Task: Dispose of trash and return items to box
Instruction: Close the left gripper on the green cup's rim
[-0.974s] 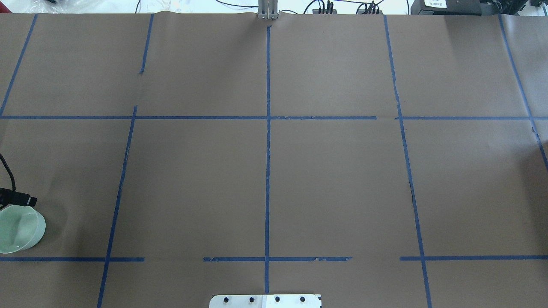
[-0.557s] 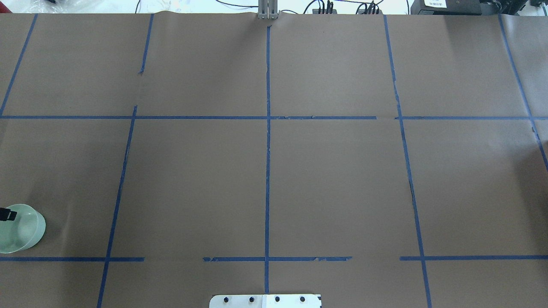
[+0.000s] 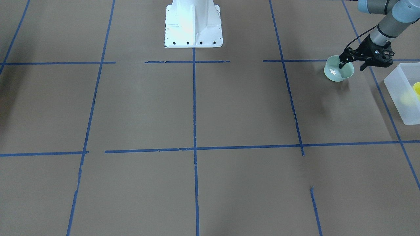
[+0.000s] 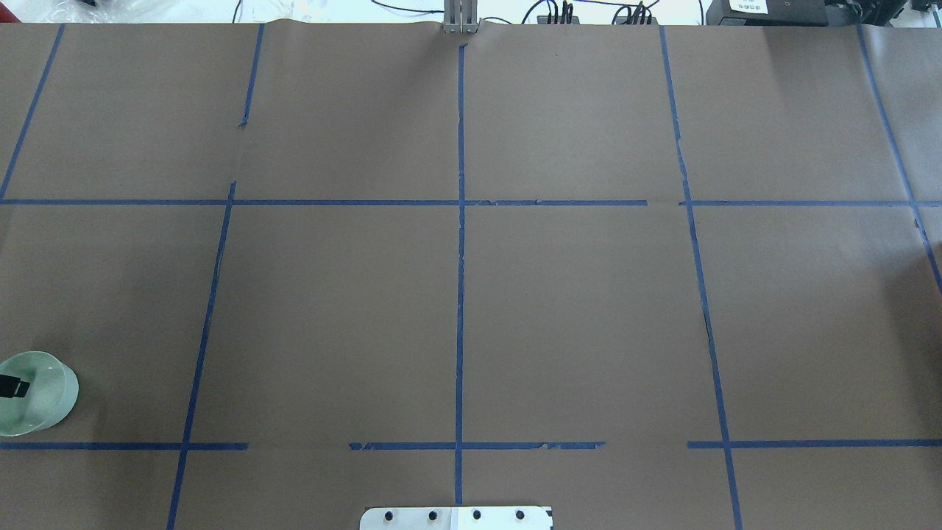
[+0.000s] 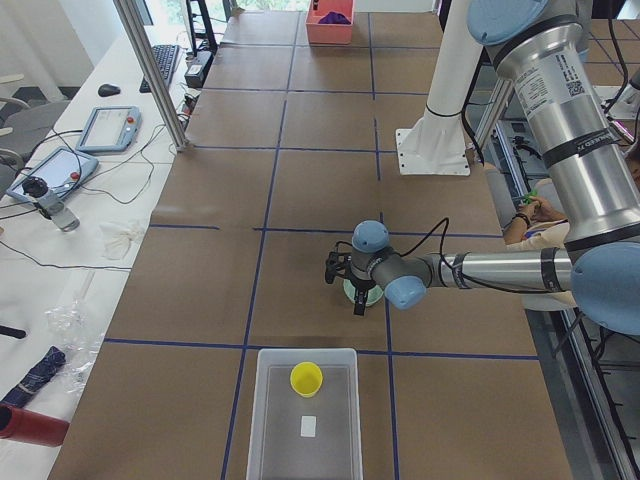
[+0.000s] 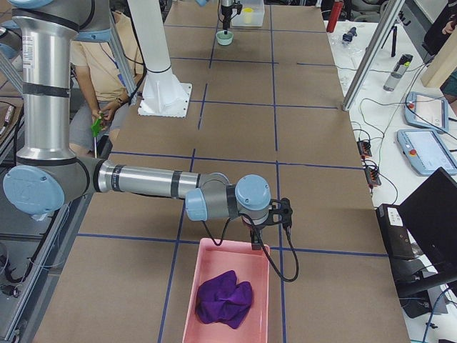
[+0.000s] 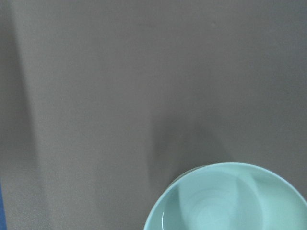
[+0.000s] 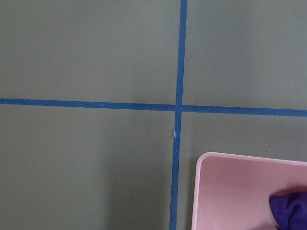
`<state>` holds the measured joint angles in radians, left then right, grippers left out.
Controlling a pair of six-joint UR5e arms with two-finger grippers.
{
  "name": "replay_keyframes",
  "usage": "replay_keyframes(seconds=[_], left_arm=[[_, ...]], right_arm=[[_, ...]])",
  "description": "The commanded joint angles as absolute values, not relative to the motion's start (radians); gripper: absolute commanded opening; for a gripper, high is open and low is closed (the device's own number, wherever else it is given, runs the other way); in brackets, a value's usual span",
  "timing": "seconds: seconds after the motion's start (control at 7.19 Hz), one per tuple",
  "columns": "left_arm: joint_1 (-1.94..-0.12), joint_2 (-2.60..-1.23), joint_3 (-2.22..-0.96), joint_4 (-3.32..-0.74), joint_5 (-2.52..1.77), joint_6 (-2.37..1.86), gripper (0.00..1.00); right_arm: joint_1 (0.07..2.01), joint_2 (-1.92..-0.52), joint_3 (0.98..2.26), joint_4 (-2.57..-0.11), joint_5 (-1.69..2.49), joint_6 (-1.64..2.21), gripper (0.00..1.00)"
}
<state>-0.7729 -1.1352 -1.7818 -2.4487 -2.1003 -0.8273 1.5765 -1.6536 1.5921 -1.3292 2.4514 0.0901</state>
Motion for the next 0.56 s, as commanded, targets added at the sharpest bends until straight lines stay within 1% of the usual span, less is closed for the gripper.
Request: replay_keyframes(seconds=[0.0,0.14,0.28,0.42], left_arm=[[-0.755,-1.141,-1.726,-2.523,-2.124,-0.828,0.93],[-0.747,-1.143,-1.724,-2.523,-2.137,-0.828,0.79],[-0.730,-1.143,-1.724,-2.522,-2.138,-0.828,0.34],[-0.721,-1.143,-1.720,-2.522,-2.137,-0.828,0.00]], right_arm=[[1.577,-1.654,1.592,-1.328,2.459,0.089,1.00],[1.577,-1.655,1.592,-1.328,2.479,0.089,1.00],[1.577,-1.655,1.592,-1.328,2.480,0.086,1.00],[1.575,-1.655,1.591,-1.330,2.480,0.087,1.00]])
